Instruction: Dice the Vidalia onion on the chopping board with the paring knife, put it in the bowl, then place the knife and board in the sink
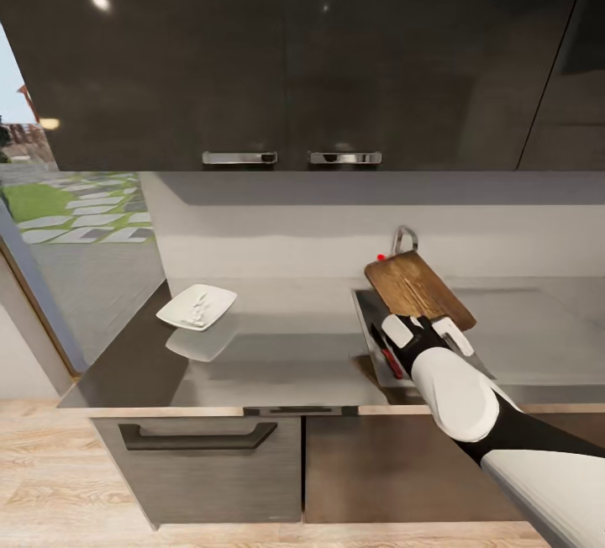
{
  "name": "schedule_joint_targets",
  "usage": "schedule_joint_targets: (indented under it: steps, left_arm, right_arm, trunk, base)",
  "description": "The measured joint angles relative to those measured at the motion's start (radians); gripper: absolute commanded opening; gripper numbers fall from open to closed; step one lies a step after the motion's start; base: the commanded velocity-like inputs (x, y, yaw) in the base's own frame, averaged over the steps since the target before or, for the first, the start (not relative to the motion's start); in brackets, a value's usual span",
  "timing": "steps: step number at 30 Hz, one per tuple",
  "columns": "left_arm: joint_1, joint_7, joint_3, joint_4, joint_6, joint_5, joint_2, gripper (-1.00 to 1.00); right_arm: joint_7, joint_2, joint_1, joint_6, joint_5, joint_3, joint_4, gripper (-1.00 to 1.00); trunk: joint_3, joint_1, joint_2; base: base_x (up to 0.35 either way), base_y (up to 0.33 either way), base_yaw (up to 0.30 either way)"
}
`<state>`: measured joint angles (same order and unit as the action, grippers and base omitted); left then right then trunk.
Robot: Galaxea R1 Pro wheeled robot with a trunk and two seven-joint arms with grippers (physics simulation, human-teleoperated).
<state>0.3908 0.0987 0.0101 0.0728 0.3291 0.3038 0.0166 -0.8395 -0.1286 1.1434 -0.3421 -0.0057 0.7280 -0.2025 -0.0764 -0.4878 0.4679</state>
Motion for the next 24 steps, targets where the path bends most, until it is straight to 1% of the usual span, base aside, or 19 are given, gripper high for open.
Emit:
schedule_joint_targets:
  steps: [3, 7, 14, 19, 22, 24]
  left_arm:
    - [0.0, 0.0, 0.0, 0.0, 0.0, 0.0, 0.0, 1.0]
    - [0.0, 0.0, 0.0, 0.0, 0.0, 0.0, 0.0, 1.0]
    - [0.0, 0.0, 0.0, 0.0, 0.0, 0.0, 0.0, 1.0]
    - [0.0, 0.0, 0.0, 0.0, 0.0, 0.0, 0.0, 1.0]
    - [0.0, 0.0, 0.0, 0.0, 0.0, 0.0, 0.0, 1.0]
    - [0.0, 0.0, 0.0, 0.0, 0.0, 0.0, 0.0, 1.0]
  right_arm:
    - [-0.015, 0.001, 0.0, -0.015, -0.005, 0.002, 0.007, -1.0]
    - [-0.06, 0.001, 0.0, -0.021, -0.013, 0.003, 0.009, -1.0]
    - [-0.083, 0.001, 0.0, -0.019, -0.015, 0.003, 0.008, -1.0]
    - [-0.141, 0.001, 0.0, -0.016, -0.019, 0.007, 0.006, -1.0]
    - [-0.173, -0.001, 0.0, -0.003, -0.02, 0.005, 0.0, -1.0]
    - [-0.19, -0.002, 0.001, 0.024, -0.022, 0.005, -0.003, -1.0]
  trunk:
    - [0.0, 0.0, 0.0]
    - [0.0, 0.0, 0.0]
    - [0.0, 0.0, 0.0]
    - [0.0, 0.0, 0.0]
    - [0.0, 0.0, 0.0]
    - [0.0, 0.0, 0.0]
  base:
    - [0.0, 0.0, 0.0]
    - [0.0, 0.0, 0.0]
    - [0.0, 0.0, 0.0]
    - [0.0, 0.0, 0.0]
    - [0.0, 0.0, 0.0]
    - [0.0, 0.0, 0.0]
